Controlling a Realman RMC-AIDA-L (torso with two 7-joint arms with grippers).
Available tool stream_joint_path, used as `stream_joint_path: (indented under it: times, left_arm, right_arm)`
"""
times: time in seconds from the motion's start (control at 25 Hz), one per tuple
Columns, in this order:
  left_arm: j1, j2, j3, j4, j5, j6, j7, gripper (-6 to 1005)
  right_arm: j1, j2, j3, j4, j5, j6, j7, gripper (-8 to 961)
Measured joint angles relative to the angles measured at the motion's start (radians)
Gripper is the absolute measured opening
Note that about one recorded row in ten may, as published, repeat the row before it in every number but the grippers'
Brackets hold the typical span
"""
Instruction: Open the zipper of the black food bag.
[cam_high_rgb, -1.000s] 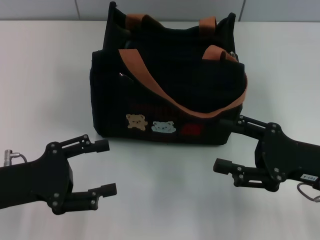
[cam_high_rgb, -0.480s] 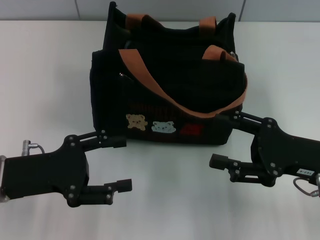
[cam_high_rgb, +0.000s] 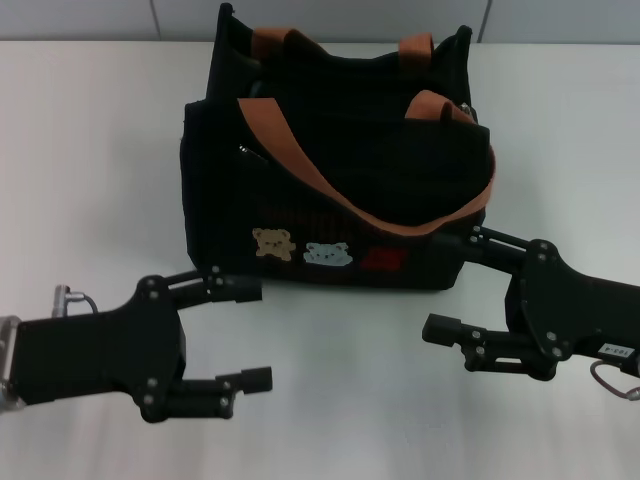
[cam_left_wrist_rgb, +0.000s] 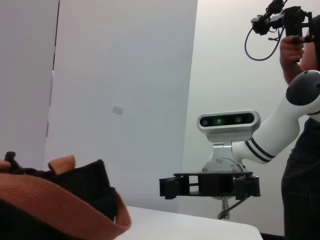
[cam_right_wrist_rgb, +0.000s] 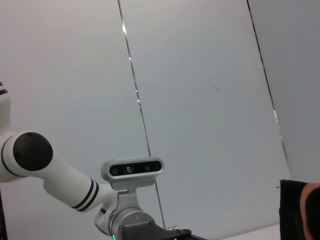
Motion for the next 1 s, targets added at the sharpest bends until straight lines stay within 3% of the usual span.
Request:
stream_joint_path:
  times: [0.44,0.48,0.6,1.0]
  left_arm:
    - [0.005,-0.01,0.001,-0.005,0.006,-0.009,-0.001,815]
    - [0.009,-0.023,0.001,-0.006,0.007,-0.019,0.0,815]
    - [0.01,-0.026,0.0,-0.006,0.007,-0.016,-0.005,815]
    - [-0.035,-0.031,-0.018,-0.006,-0.008,-0.02,-0.027,814]
  right_arm:
    - [-0.009,0.001,0.0,0.001,-0.004,0.003,-0.007,814]
    - [-0.009,0.001,0.0,0.001,-0.004,0.003,-0.007,814]
    - [-0.009,-0.002,-0.001,-0.003,-0.012,0.002,-0.003,814]
    - [-0.051,-0.006,-0.003,-0.03,-0.046,-0.025,0.04,815]
